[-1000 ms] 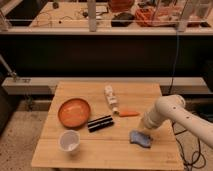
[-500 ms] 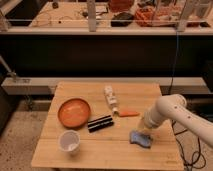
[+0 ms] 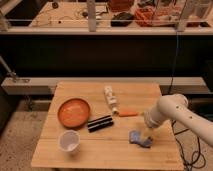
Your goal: Place the white sponge in the ceramic cup
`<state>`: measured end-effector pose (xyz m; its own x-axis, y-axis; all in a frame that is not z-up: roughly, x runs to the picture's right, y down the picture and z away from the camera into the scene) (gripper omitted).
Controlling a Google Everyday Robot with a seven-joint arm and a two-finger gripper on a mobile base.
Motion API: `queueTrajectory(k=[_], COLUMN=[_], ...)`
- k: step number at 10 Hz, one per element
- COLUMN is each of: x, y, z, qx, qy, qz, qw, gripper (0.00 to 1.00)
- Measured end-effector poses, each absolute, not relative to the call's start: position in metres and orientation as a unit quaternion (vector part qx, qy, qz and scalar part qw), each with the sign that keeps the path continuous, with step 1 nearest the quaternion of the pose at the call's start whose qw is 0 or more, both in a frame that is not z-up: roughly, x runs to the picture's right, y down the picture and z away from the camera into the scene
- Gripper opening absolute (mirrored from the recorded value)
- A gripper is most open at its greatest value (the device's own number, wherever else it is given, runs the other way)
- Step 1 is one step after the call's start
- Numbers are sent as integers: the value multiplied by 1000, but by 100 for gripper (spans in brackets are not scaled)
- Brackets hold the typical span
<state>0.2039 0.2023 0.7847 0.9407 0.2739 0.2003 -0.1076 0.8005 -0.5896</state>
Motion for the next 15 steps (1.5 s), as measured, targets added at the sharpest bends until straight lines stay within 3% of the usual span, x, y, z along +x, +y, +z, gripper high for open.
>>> queueTrajectory(k=[15], x=[196], y=[223], z=[810], qx=[-319], qy=[-128], qz=[142], qw=[928], gripper=[80])
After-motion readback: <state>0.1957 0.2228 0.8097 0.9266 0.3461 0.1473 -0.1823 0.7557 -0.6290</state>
